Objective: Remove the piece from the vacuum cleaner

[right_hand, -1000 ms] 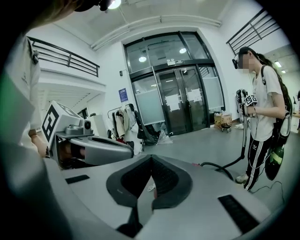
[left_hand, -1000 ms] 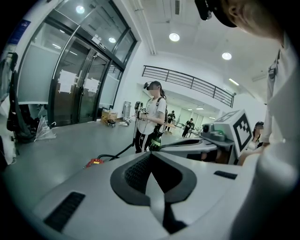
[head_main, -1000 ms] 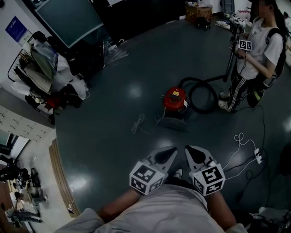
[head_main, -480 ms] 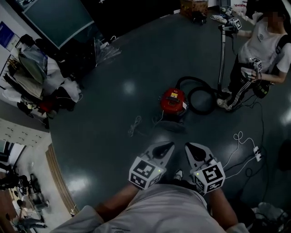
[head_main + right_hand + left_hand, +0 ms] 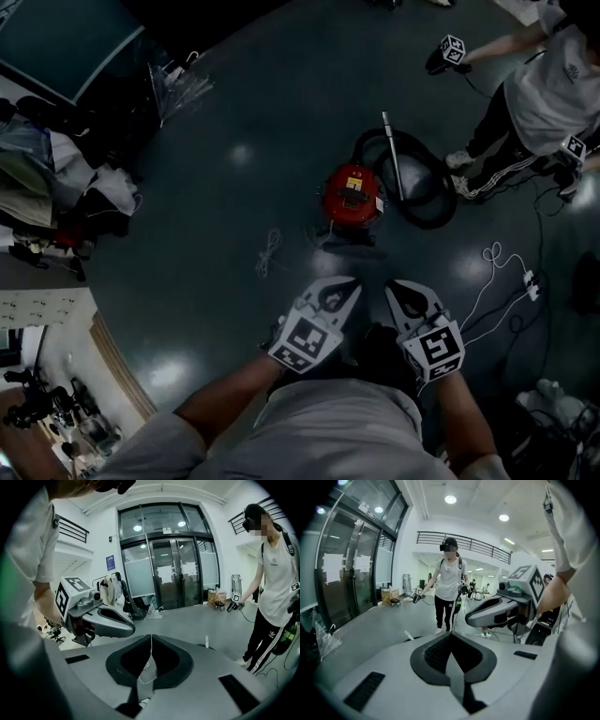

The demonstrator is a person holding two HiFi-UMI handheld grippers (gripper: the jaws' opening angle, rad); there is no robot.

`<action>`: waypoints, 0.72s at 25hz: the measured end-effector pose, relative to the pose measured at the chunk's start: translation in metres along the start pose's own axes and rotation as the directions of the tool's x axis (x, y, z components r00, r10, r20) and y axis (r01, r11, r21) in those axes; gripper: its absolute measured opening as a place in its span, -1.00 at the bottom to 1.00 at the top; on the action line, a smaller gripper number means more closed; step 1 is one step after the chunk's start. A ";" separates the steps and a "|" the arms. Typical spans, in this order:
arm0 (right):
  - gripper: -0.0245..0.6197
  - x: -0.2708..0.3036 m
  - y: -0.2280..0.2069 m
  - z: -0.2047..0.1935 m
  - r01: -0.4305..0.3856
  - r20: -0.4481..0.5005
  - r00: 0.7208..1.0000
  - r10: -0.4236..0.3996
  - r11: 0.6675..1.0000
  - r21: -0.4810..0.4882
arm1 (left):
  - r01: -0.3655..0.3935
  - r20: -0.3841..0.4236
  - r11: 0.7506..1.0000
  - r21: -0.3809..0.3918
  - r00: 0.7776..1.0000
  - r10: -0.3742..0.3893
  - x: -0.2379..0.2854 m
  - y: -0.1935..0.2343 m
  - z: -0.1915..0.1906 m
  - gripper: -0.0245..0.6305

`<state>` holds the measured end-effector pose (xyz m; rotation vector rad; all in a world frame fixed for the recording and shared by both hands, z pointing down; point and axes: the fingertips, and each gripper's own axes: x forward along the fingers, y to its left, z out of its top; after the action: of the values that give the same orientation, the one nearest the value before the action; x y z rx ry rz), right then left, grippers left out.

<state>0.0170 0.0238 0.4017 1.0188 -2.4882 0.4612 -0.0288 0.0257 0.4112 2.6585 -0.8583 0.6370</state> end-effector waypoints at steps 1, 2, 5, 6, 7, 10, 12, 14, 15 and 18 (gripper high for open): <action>-0.87 0.010 -0.005 -0.005 0.001 -0.010 1.000 -0.001 1.000 0.009 | 0.014 -0.010 1.000 0.016 1.000 -0.014 0.009 0.008 -0.008 -0.91; -0.87 0.019 -0.010 -0.011 0.002 -0.021 1.000 -0.002 1.000 0.018 | 0.028 -0.016 0.999 0.025 0.999 -0.027 0.018 0.016 -0.015 -0.91; -0.87 0.044 -0.032 -0.042 0.015 -0.067 0.998 -0.013 1.000 0.023 | 0.060 -0.028 0.998 0.037 0.998 -0.059 0.049 0.034 -0.040 -0.91; -0.87 0.054 -0.040 -0.053 0.016 -0.084 0.996 -0.014 1.000 0.022 | 0.070 -0.039 0.997 0.042 0.997 -0.068 0.061 0.040 -0.051 -0.90; -0.87 0.064 -0.047 -0.064 0.013 -0.100 0.995 -0.011 1.000 0.021 | 0.080 -0.058 0.996 0.046 0.995 -0.078 0.073 0.045 -0.065 -0.90; -0.87 0.101 -0.067 -0.104 -0.011 -0.161 0.987 0.010 1.000 -0.004 | 0.111 -0.136 0.991 0.069 0.986 -0.100 0.111 0.063 -0.108 -0.90; -0.87 0.129 -0.081 -0.138 -0.039 -0.215 0.976 0.027 0.998 -0.048 | 0.122 -0.189 0.988 0.096 0.977 -0.102 0.138 0.077 -0.139 -0.90; -0.86 0.158 -0.096 -0.176 -0.076 -0.280 0.959 0.039 0.989 -0.123 | 0.131 -0.245 0.984 0.121 0.965 -0.099 0.166 0.089 -0.174 -0.89; -0.86 0.172 -0.102 -0.197 -0.099 -0.314 0.948 0.043 0.982 -0.163 | 0.139 -0.273 0.982 0.131 0.957 -0.099 0.180 0.095 -0.193 -0.87; -0.80 0.212 -0.115 -0.259 -0.175 -0.402 0.913 0.066 0.955 -0.240 | 0.162 -0.352 0.975 0.150 0.931 -0.101 0.218 0.107 -0.253 -0.67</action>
<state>0.0260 -0.0631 0.7450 0.5968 -2.1818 0.3112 -0.0168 -0.0674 0.7492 2.6104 -0.5411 1.1468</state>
